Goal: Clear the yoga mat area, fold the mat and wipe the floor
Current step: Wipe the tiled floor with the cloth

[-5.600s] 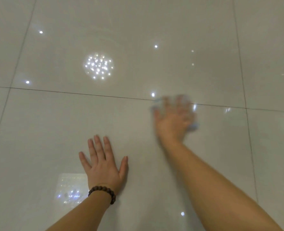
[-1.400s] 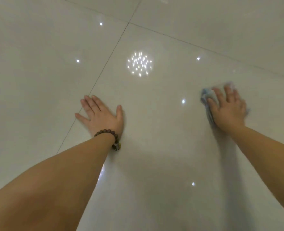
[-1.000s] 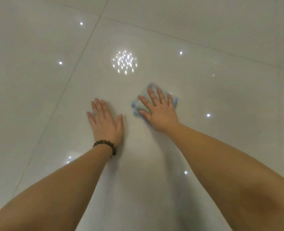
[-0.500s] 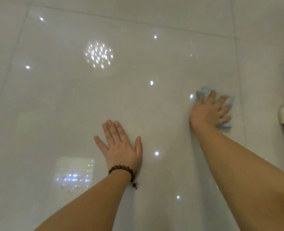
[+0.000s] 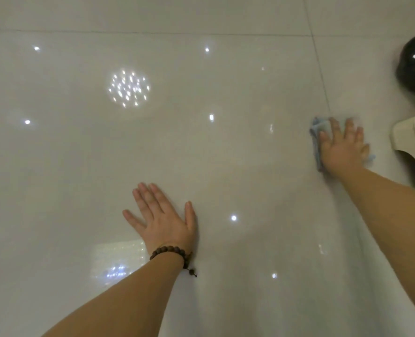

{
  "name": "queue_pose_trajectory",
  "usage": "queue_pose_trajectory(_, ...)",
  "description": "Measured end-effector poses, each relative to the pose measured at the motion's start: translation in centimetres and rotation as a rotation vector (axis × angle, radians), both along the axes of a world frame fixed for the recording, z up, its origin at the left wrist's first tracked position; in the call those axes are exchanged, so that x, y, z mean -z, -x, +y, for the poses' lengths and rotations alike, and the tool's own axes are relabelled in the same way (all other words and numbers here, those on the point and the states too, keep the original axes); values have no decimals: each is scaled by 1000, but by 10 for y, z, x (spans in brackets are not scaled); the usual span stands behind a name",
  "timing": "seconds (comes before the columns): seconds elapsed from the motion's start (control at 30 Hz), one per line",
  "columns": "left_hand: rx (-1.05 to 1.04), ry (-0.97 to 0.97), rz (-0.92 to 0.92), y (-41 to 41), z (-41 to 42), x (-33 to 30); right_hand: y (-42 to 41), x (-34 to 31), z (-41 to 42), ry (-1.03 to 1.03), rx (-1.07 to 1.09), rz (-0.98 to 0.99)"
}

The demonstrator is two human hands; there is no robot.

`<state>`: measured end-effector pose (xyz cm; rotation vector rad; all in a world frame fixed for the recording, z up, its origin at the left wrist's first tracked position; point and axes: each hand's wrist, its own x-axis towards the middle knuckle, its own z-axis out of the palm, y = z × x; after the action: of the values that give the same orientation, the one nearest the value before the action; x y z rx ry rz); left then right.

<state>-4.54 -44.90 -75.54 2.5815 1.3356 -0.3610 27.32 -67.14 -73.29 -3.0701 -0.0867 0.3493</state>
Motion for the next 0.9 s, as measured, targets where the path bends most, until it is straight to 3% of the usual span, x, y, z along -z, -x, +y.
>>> queue_pose_trajectory(0.07,-1,-3,-7,0,0,0,7,-1,9,-25,168,35)
queue_pose_trajectory(0.13,0,-2,-5,0,0,0,33,2,45,-34,154,0)
queue_pose_trajectory(0.2,-3,6,2,0,0,-1,76,10,79,-56,-71,-36)
queue_pose_trajectory(0.33,-17,8,7,-1,0,-3,166,11,95,-120,-767,-35)
queue_pose_trajectory(0.4,-10,-3,17,-2,-1,-2,157,9,64,-102,-847,2)
queue_pose_trajectory(0.47,-17,3,18,-2,0,-3,125,8,12,-38,-596,19)
queue_pose_trajectory(0.57,-14,-12,12,-1,-1,-2,79,-5,-55,48,1,82)
queue_pose_trajectory(0.67,-22,-24,5,-1,-1,-1,74,-8,-28,-10,320,90)
queue_pose_trajectory(0.73,-22,-33,-1,-1,-2,0,95,2,23,-42,191,21)
queue_pose_trajectory(0.9,-19,-49,-35,1,-2,2,180,14,113,-76,-662,-51)
